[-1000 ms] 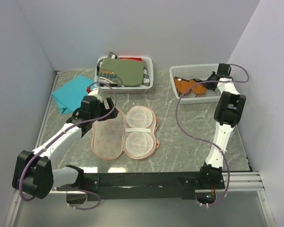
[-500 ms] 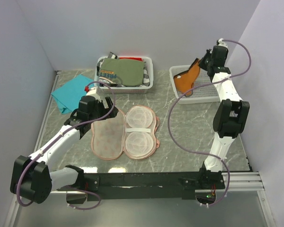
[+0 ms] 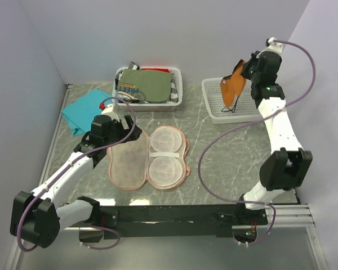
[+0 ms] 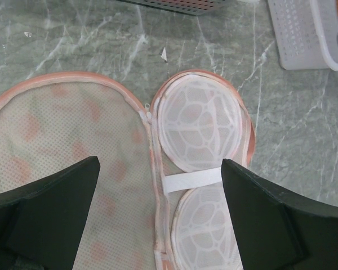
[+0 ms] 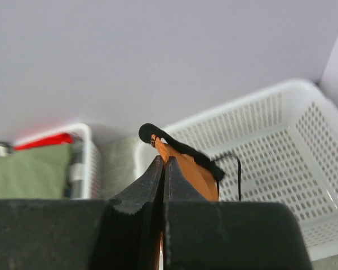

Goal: Place the bra in the laundry bag and zip it closed
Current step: Pick up the bra from the bin, then place the bra in the laundry bag.

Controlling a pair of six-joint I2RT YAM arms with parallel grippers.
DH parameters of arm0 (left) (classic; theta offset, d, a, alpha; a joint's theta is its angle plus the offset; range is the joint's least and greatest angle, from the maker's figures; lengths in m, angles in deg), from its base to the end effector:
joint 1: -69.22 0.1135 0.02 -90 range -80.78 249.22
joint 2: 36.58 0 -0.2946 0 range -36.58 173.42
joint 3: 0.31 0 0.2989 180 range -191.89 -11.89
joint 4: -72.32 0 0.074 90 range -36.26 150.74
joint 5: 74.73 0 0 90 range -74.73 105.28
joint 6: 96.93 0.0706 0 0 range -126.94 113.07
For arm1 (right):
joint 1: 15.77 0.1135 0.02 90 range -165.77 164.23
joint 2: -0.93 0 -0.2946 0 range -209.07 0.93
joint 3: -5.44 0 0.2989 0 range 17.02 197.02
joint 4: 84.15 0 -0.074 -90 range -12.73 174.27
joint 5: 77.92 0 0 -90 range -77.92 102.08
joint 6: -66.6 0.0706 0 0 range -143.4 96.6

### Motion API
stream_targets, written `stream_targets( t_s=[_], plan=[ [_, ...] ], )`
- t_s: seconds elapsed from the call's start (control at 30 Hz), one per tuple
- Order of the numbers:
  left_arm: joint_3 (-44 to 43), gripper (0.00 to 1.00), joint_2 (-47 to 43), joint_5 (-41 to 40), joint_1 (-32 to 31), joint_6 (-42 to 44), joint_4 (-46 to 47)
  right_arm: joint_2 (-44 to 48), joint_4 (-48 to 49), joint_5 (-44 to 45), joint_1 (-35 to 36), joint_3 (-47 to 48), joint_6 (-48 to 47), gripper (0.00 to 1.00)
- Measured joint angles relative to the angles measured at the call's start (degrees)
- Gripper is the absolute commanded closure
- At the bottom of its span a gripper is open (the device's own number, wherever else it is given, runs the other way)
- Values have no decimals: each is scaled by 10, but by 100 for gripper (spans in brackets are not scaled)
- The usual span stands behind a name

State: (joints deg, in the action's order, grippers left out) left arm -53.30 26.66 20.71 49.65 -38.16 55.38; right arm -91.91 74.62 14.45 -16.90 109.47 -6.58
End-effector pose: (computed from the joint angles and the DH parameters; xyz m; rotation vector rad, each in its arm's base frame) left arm 0.2897 -0.1101 0.2574 -0.1531 2.1006 -0.6417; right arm 0.4700 -0.0122 0.4405 0.3027 1.7223 0.1643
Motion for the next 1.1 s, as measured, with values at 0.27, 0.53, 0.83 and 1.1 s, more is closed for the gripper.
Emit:
stream_targets(
  t_s=[0.27, 0.53, 0.83, 1.1],
  plan=[
    [9, 4, -9, 10, 0, -14, 8, 118, -8, -19, 35, 3, -16, 100],
    [9, 4, -42, 0, 0, -29, 4, 188, -82, -105, 76, -2, -28, 100],
    [9, 4, -111, -41, 0, -52, -31, 244, -157, -275, 151, -54, -45, 100],
    [9, 4, -174, -90, 0, -64, -63, 263, -211, -357, 235, -139, -59, 100]
  ],
)
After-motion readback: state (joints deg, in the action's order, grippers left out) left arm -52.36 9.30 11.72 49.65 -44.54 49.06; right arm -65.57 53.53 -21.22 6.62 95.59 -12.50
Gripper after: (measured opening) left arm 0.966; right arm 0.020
